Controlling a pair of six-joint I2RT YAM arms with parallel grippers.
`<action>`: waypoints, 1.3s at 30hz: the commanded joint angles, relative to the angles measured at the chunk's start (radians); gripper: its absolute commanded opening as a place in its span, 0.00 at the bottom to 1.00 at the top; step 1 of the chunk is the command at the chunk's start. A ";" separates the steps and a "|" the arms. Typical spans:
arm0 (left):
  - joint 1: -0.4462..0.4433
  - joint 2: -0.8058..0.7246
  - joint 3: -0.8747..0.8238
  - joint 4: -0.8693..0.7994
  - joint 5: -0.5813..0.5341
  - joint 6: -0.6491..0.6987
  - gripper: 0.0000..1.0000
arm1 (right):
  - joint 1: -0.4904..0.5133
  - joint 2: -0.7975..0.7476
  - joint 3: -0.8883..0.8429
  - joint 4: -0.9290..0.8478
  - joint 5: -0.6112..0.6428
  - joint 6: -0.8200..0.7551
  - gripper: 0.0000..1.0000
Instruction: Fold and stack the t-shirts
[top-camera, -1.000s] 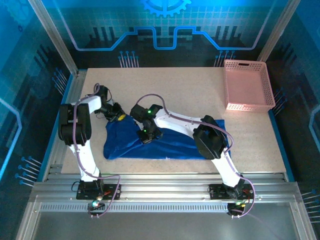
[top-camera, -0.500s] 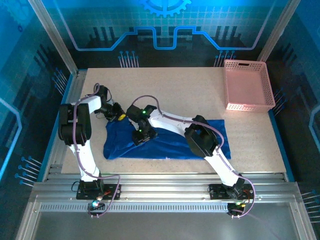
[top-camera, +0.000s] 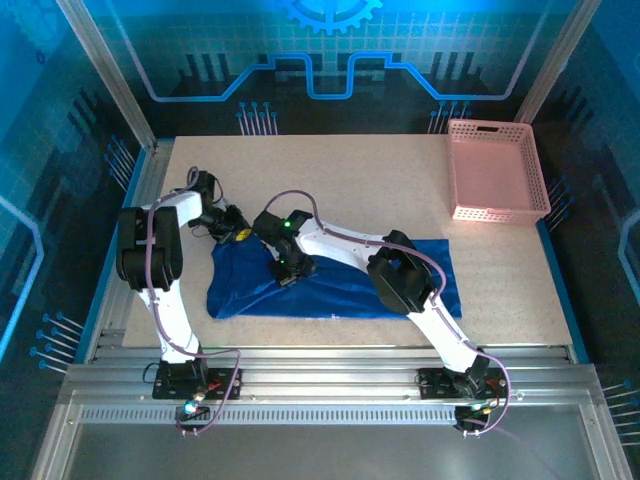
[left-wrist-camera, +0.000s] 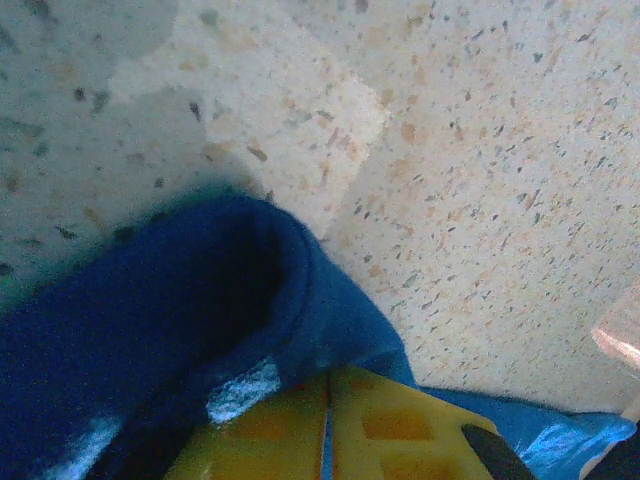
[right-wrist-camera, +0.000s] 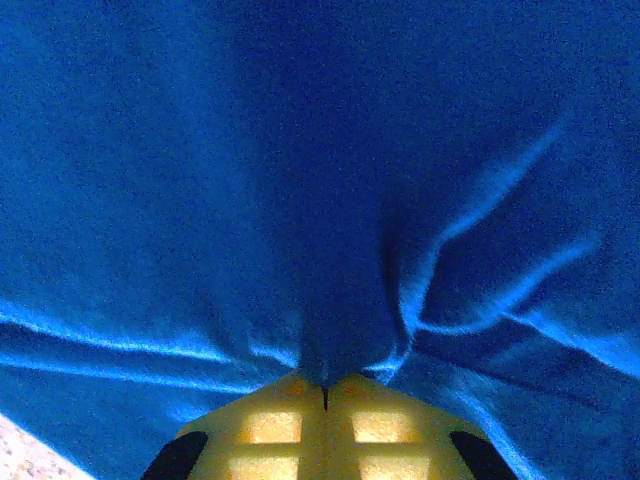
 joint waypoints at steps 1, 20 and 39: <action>0.017 0.059 0.004 -0.024 -0.053 0.036 0.11 | -0.003 -0.083 -0.048 -0.055 0.037 -0.015 0.00; 0.017 0.041 0.068 -0.009 0.060 0.004 0.36 | 0.023 -0.194 -0.231 -0.017 -0.004 -0.063 0.37; -0.141 -0.552 -0.207 -0.317 -0.212 -0.096 0.75 | -0.695 -0.832 -0.767 -0.041 -0.058 -0.107 0.83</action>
